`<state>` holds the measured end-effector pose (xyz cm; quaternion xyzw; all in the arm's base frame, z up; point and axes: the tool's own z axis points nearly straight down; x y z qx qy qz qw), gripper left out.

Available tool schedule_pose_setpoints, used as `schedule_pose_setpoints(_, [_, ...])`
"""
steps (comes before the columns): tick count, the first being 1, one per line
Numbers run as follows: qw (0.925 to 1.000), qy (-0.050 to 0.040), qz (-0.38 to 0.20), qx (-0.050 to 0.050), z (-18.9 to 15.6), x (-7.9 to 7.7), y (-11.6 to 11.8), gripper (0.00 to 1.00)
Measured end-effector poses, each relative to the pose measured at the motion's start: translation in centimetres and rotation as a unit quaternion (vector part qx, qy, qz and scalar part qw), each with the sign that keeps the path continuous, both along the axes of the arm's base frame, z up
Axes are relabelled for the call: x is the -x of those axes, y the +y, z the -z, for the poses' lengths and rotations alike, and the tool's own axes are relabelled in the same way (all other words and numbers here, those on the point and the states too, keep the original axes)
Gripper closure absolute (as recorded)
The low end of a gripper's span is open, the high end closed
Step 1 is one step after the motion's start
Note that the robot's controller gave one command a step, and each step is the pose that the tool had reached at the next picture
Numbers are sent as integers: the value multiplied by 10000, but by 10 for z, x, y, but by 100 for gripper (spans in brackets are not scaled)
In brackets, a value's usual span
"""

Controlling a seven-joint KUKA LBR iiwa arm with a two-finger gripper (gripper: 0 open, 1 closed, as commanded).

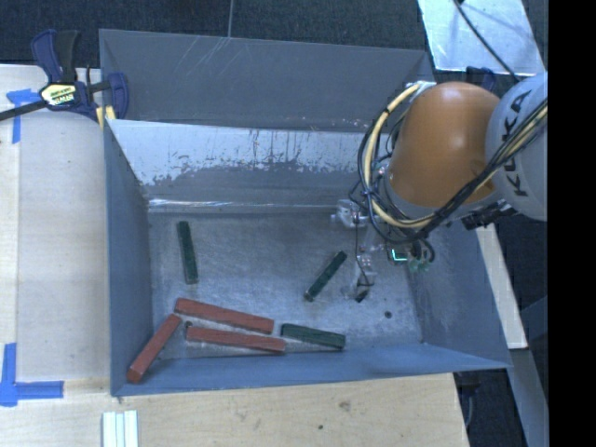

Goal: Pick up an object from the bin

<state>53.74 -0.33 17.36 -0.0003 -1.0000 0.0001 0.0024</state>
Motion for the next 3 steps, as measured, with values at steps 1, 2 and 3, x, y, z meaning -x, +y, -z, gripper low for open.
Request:
schedule_pose_setpoints(1, [10000,-6,21,2,108,-22,-26,0])
schedule_pose_setpoints(2, [10000,-55,15,-1,102,-25,-25,100])
schedule_pose_setpoints(3, [10000,-90,-19,5,-90,-22,-23,100])
